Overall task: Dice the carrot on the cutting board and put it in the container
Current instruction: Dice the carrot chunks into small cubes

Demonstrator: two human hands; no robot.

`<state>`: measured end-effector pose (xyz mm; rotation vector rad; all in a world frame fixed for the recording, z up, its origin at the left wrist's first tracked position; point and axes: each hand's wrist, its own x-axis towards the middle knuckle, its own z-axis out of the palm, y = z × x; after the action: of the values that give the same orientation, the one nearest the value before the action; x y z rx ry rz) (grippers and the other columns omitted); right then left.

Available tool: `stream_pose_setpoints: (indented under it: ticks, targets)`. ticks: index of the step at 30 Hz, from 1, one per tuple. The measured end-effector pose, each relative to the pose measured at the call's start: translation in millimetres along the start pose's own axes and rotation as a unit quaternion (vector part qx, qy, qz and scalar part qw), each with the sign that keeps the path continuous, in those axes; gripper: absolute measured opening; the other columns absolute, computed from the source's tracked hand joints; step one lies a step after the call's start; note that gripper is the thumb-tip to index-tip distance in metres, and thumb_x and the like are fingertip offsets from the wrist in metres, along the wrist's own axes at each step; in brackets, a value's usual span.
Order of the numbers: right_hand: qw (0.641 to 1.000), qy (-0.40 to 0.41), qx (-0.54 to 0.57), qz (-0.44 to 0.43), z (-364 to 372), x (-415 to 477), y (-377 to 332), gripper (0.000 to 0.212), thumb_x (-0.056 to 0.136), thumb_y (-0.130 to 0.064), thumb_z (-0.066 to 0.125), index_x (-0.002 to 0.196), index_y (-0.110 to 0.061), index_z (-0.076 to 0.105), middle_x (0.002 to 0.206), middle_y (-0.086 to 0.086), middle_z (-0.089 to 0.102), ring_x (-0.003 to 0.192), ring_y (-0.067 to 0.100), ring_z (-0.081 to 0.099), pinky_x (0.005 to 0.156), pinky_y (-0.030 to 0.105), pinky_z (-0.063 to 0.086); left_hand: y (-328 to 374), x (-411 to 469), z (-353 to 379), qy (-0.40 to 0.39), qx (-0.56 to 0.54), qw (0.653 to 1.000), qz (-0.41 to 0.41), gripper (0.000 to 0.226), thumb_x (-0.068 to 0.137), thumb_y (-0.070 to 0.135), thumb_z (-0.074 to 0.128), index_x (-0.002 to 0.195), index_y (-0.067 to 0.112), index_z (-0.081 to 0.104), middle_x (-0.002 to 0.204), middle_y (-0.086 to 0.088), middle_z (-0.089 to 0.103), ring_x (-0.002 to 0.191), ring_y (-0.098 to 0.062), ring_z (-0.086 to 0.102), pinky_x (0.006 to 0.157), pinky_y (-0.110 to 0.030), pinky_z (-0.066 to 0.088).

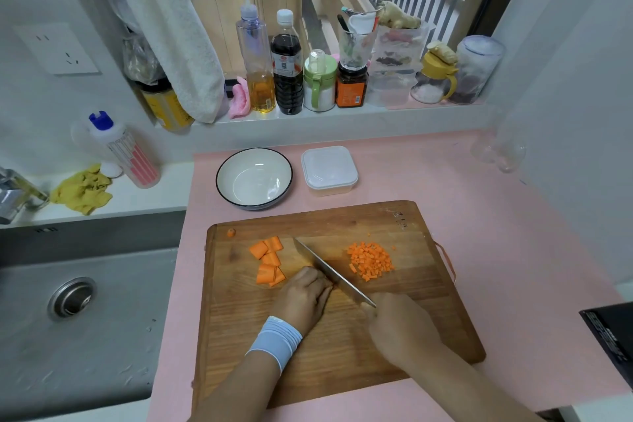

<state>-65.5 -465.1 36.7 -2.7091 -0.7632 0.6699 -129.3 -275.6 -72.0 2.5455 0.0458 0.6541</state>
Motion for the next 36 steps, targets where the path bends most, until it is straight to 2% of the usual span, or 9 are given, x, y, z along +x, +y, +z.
stream_pose_setpoints:
  ticks: [9, 13, 22, 25, 29, 31, 33, 35, 36]
  targets:
    - [0.997, -0.056, 0.05, 0.035, -1.6, 23.9, -14.6, 0.024, 0.102, -0.037, 0.048, 0.085, -0.026, 0.061, 0.082, -0.004, 0.064, 0.077, 0.018, 0.063, 0.066, 0.032, 0.049, -0.8, 0.1, 1.1, 0.002, -0.023, 1.0, -0.018, 0.006, 0.089, 0.012, 0.068, 0.087, 0.011, 0.073, 0.09, 0.001, 0.065, 0.089, -0.013, 0.06, 0.08, -0.023, 0.051]
    - [0.995, -0.069, 0.057, 0.042, -4.4, 33.4, -13.7, 0.023, 0.101, -0.032, 0.051, 0.081, -0.025, 0.059, 0.081, -0.001, 0.063, 0.074, 0.019, 0.062, 0.058, 0.03, 0.044, -2.1, -0.8, 2.0, 0.005, -0.016, 1.0, -0.021, 0.007, 0.089, 0.013, 0.067, 0.087, 0.012, 0.074, 0.09, 0.002, 0.064, 0.09, -0.012, 0.059, 0.079, -0.023, 0.051]
    - [0.989, -0.103, 0.092, 0.049, -17.2, 32.4, -10.6, 0.034, 0.103, -0.039, 0.048, 0.076, -0.02, 0.057, 0.074, 0.001, 0.06, 0.065, 0.019, 0.055, 0.056, 0.03, 0.039, 2.2, 0.3, -4.9, -0.015, -0.014, 0.998, -0.052, 0.007, 0.087, 0.015, 0.068, 0.089, 0.017, 0.074, 0.092, 0.008, 0.063, 0.095, -0.007, 0.055, 0.084, -0.016, 0.046]
    - [0.992, -0.08, 0.096, 0.031, -24.3, 26.8, -3.1, 0.032, 0.103, -0.04, 0.048, 0.078, -0.022, 0.06, 0.075, 0.0, 0.063, 0.067, 0.018, 0.058, 0.058, 0.031, 0.041, 2.8, 2.2, -9.2, -0.047, -0.009, 0.997, -0.064, 0.01, 0.087, 0.014, 0.066, 0.091, 0.018, 0.075, 0.092, 0.009, 0.064, 0.097, -0.005, 0.053, 0.087, -0.013, 0.043]
    - [0.998, -0.013, 0.051, -0.016, -23.9, 17.6, 9.6, 0.03, 0.103, -0.041, 0.047, 0.079, -0.027, 0.057, 0.076, -0.007, 0.062, 0.069, 0.01, 0.059, 0.054, 0.027, 0.039, -6.7, 12.9, -28.8, -0.01, -0.024, 0.984, -0.177, 0.013, 0.085, 0.006, 0.065, 0.085, 0.016, 0.073, 0.09, 0.006, 0.067, 0.09, -0.009, 0.056, 0.084, -0.014, 0.039]
    - [0.998, 0.031, -0.006, -0.049, -20.4, 16.6, 18.9, 0.027, 0.102, -0.041, 0.048, 0.082, -0.028, 0.059, 0.076, -0.009, 0.061, 0.069, 0.01, 0.059, 0.051, 0.021, 0.033, -13.2, 27.9, -49.1, 0.041, -0.081, 0.946, -0.311, 0.016, 0.089, 0.004, 0.06, 0.081, 0.015, 0.068, 0.087, 0.0, 0.068, 0.081, -0.016, 0.058, 0.071, -0.014, 0.038]
    - [0.989, 0.081, -0.061, -0.104, -16.0, 18.1, 30.0, 0.02, 0.1, -0.039, 0.051, 0.097, -0.032, 0.069, 0.081, -0.009, 0.066, 0.071, 0.009, 0.061, 0.05, 0.017, 0.033, -25.0, 44.4, -66.4, 0.06, -0.166, 0.883, -0.435, 0.025, 0.093, 0.004, 0.054, 0.078, 0.02, 0.066, 0.082, -0.001, 0.068, 0.074, -0.019, 0.061, 0.064, -0.014, 0.042]
    - [0.976, 0.111, -0.09, -0.162, -15.1, 19.1, 37.9, 0.024, 0.095, -0.029, 0.057, 0.111, -0.039, 0.071, 0.081, -0.01, 0.07, 0.068, 0.009, 0.062, 0.053, 0.023, 0.046, -36.8, 57.1, -77.4, 0.054, -0.246, 0.852, -0.459, 0.034, 0.092, 0.002, 0.05, 0.074, 0.024, 0.069, 0.077, 0.002, 0.069, 0.076, -0.023, 0.064, 0.071, -0.024, 0.048]
    - [0.97, 0.119, -0.106, -0.184, -15.4, 20.1, 39.9, 0.026, 0.091, -0.023, 0.06, 0.109, -0.039, 0.071, 0.077, -0.011, 0.069, 0.065, 0.009, 0.061, 0.053, 0.028, 0.05, -37.9, 63.3, -82.1, 0.025, -0.262, 0.853, -0.452, 0.035, 0.092, 0.003, 0.051, 0.074, 0.025, 0.071, 0.079, 0.005, 0.071, 0.079, -0.021, 0.064, 0.076, -0.03, 0.05]
